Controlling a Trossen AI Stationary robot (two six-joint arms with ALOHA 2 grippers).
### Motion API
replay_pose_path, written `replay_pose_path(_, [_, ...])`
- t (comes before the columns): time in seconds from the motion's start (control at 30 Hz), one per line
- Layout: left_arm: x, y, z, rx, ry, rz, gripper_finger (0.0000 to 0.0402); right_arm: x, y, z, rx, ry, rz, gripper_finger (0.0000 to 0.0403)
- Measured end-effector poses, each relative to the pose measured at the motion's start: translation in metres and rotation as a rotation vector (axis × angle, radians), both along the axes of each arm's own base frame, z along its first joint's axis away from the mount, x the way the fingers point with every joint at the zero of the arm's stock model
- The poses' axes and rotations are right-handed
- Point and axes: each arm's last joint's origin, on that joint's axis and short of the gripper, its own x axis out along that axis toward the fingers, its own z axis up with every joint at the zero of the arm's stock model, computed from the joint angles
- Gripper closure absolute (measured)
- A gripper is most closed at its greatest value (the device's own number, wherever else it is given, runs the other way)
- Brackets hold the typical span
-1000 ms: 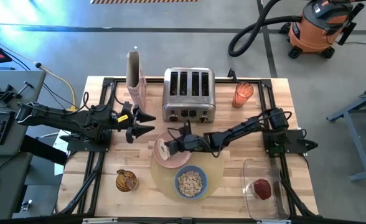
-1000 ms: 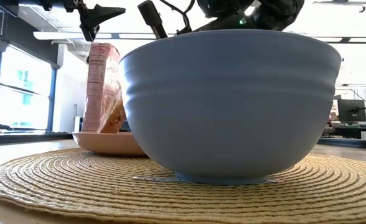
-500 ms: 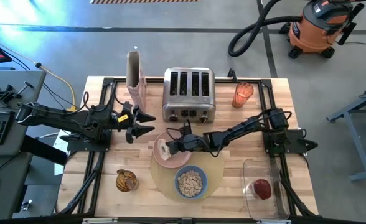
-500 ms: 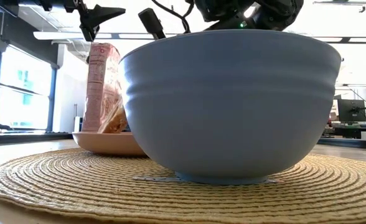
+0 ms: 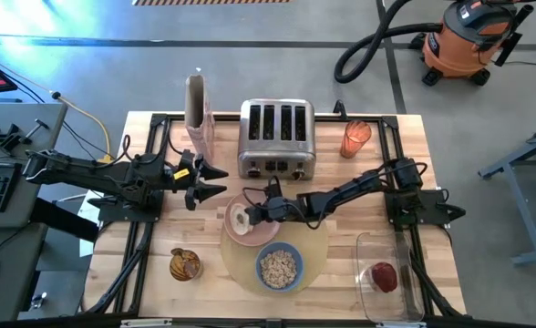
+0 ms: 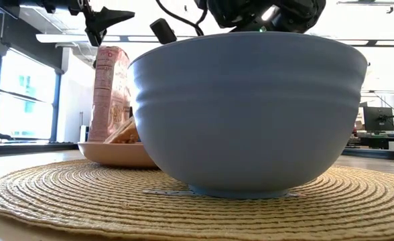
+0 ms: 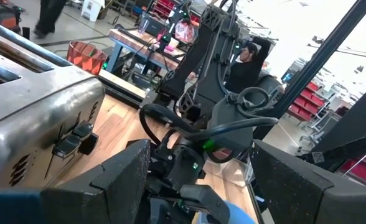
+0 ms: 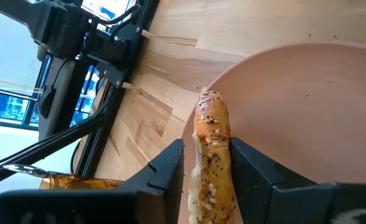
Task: Arrange a breakfast setting
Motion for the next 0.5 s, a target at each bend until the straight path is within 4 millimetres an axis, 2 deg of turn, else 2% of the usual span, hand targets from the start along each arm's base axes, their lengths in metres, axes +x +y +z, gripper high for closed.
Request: replay_pose_path(0.5, [0.0,0.0,-0.0002,0.0,0.002,-0.001,0.0135,0.0007,-0.0029,0.0004,0.014,-0.001,0.018,0.0215])
